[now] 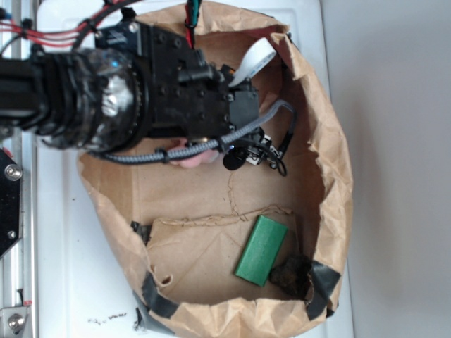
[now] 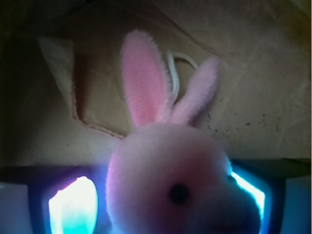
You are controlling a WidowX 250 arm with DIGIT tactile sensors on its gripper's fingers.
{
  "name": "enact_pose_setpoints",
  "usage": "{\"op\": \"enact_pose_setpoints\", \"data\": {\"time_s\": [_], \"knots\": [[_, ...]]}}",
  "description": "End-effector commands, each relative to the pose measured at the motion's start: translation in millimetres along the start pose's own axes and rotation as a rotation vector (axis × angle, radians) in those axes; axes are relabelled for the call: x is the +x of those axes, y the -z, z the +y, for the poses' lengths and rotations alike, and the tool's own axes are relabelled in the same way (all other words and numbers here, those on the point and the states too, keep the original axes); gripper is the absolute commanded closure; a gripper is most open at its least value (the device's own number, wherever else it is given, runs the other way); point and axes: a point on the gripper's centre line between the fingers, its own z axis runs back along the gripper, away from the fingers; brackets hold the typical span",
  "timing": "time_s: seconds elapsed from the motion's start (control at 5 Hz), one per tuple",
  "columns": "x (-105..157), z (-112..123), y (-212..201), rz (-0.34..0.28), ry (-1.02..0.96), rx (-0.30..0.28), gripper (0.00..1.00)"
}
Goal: Grab the pink bunny.
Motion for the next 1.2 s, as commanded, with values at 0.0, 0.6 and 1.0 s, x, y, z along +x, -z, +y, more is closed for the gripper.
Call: {"op": "enact_pose_setpoints", "data": {"time_s": [0.0,0.6,1.0], "knots": [[4,1,-7,-0.026,0.061,-0.069,1.0],[32,4,-86,0.068,0.203,-0.211,1.0],[26,-10,-134,0.044,0.534,-0.285,1.0]]}}
